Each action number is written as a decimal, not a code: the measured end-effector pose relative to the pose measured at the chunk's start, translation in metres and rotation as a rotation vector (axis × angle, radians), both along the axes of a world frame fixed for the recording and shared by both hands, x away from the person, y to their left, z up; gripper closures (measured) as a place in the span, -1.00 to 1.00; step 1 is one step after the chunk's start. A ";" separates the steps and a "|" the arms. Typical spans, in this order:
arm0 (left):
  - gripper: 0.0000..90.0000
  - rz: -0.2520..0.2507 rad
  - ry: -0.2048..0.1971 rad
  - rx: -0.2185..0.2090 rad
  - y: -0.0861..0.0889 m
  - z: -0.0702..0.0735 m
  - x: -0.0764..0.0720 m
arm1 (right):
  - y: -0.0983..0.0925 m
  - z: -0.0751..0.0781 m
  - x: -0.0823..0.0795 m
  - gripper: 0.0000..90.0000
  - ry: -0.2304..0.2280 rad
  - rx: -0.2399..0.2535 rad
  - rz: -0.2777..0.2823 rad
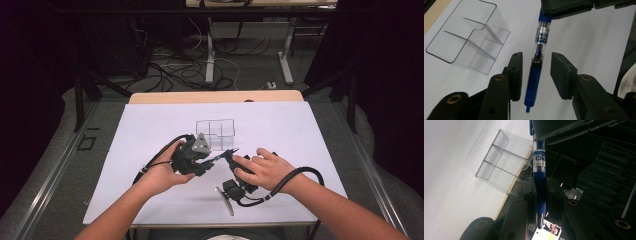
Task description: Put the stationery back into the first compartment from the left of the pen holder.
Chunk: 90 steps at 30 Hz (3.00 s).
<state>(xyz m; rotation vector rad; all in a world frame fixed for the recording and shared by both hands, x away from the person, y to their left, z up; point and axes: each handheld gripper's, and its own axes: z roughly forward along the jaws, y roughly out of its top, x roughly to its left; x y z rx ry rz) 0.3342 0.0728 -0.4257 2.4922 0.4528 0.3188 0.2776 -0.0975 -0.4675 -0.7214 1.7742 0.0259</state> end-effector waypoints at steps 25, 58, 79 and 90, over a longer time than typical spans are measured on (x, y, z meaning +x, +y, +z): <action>0.75 -0.027 0.027 0.060 -0.018 -0.002 0.004 | 0.004 -0.006 -0.002 0.77 -0.005 -0.036 0.019; 0.76 0.007 0.006 0.006 -0.007 0.000 0.012 | -0.003 0.003 0.001 0.30 0.051 0.108 -0.051; 0.76 0.172 -0.043 -0.182 0.016 0.016 0.028 | -0.012 0.021 0.010 0.06 0.188 0.404 -0.194; 0.76 0.244 -0.081 -0.309 0.025 0.024 0.042 | -0.020 0.031 0.016 -0.37 0.316 0.599 -0.293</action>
